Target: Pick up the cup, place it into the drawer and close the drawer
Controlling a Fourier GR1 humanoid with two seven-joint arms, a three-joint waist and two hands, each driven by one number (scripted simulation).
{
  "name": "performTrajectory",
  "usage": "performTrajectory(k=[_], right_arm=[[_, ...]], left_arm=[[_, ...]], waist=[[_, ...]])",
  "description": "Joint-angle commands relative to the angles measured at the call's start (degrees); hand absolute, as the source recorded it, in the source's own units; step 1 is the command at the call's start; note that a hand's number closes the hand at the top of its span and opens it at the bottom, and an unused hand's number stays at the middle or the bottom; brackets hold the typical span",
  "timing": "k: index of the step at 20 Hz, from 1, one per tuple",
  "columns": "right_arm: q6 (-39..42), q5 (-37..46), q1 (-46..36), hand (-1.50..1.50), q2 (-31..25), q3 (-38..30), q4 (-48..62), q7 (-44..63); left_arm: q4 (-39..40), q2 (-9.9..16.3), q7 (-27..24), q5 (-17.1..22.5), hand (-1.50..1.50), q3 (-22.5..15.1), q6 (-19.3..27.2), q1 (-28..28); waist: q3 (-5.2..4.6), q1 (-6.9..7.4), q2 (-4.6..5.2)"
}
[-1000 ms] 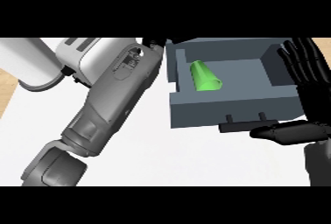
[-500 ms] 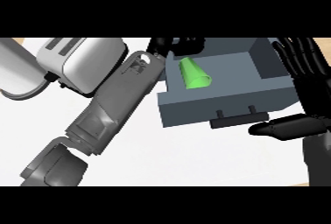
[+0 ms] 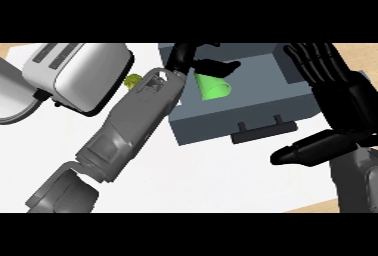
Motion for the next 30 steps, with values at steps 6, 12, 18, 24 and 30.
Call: performTrajectory(k=[6,12,18,24,30], right_arm=[[15.3,-10.5,0.2,1.50,-2.7,7.3,0.2,3.5],[22.0,-2.8,2.5,1.50,-10.8,13.4,-0.6,8.3],[16.3,18.0,4.7,-1.50,-12.9,16.1,-2.0,3.6],[7.3,32.0,8.4,-1.50,-10.0,21.7,12.2,-4.2],[4.6,39.8,-0.3,-1.50,-7.5,25.8,34.7,-11.2]], left_arm=[[-4.8,0.0,-7.8,10.0,-1.50,3.3,-1.8,-0.1],[-3.5,0.0,-13.0,12.6,-1.50,2.9,2.4,0.7],[-2.9,0.0,-12.8,15.4,-1.50,4.1,2.1,1.3],[-4.0,0.5,-18.3,15.7,-1.50,5.4,-2.5,6.3],[-7.9,2.3,-17.8,15.9,-1.50,6.2,-3.9,8.3]], waist=[[-0.07,0.60,-0.53],[-0.07,3.21,-1.18],[0.01,8.00,-2.00],[0.00,11.60,-2.18],[0.02,14.14,-2.10]])
